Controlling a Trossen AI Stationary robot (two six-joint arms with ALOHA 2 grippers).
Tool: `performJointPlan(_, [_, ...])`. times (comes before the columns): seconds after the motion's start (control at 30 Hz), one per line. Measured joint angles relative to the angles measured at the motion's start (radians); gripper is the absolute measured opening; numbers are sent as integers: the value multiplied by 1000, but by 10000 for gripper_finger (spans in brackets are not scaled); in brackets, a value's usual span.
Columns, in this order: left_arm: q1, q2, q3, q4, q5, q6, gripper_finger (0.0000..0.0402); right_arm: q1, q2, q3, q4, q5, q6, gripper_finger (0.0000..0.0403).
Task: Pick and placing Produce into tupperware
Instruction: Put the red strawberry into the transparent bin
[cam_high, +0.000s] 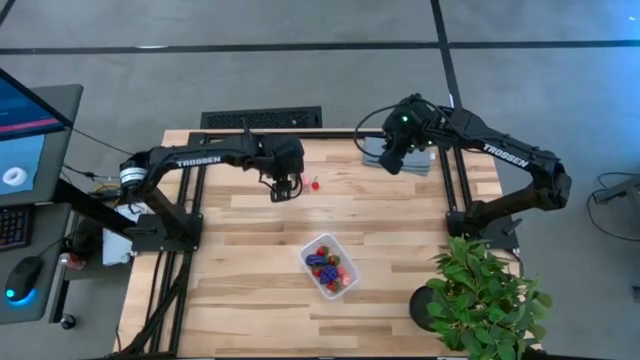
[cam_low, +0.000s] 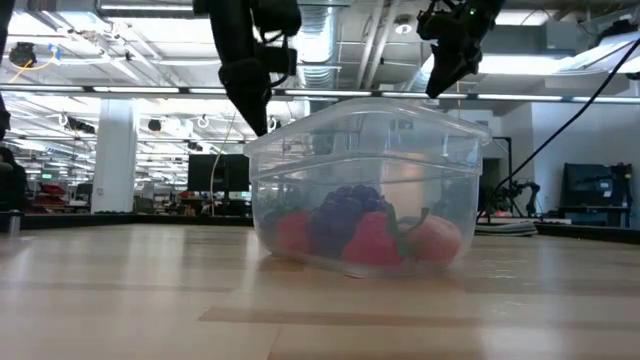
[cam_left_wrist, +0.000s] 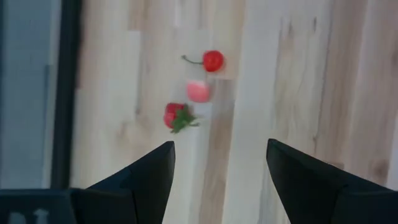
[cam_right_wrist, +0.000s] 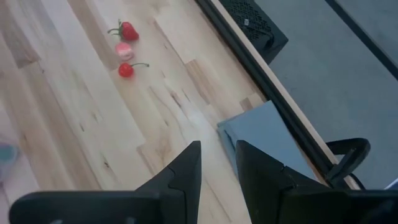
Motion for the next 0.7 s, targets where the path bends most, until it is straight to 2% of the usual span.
performJointPlan(0.17, [91, 0, -60, 52, 135, 130, 245, 28, 0, 0, 0, 0, -7, 123])
performJointPlan(0.37, [198, 0, -128, 104, 239, 273, 245, 60, 0, 0, 1, 0, -5, 123])
performJointPlan(0.7, [334, 0, -198, 270, 345, 417, 245, 151, 0, 0, 93, 0, 45, 123])
